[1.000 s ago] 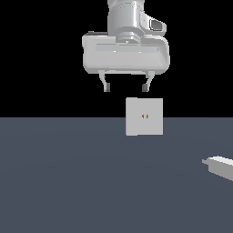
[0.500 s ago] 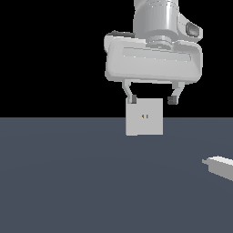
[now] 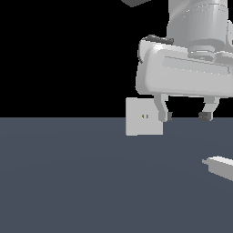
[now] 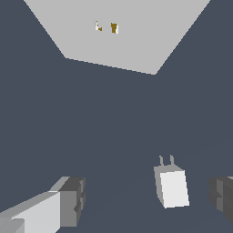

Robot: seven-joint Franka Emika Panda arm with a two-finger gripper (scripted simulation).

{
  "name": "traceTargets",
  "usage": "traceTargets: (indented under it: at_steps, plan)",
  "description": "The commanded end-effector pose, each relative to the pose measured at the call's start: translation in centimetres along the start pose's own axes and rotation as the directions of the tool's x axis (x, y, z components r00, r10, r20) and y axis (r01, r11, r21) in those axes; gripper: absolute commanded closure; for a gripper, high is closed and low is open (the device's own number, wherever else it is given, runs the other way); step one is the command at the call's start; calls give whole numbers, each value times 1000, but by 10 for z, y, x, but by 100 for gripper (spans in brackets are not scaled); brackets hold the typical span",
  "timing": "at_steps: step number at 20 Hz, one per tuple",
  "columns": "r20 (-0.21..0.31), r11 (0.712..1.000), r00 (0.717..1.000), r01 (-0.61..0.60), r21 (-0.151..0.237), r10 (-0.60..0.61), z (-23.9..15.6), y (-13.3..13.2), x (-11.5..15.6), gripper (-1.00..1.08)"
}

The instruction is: Plug the charger into the wall socket.

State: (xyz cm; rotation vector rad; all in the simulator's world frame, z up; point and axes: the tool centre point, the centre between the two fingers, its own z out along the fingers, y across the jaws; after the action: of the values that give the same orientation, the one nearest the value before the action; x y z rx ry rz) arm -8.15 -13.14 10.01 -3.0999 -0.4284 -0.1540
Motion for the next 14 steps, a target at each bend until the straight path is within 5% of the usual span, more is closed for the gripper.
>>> traceTargets:
  at_steps: [1,14]
  plan:
    - [-8,1000,1000,22,3,-22,8,11,-10,-92]
    - [-32,996,996,88,13,-88,32,46,-35,-92]
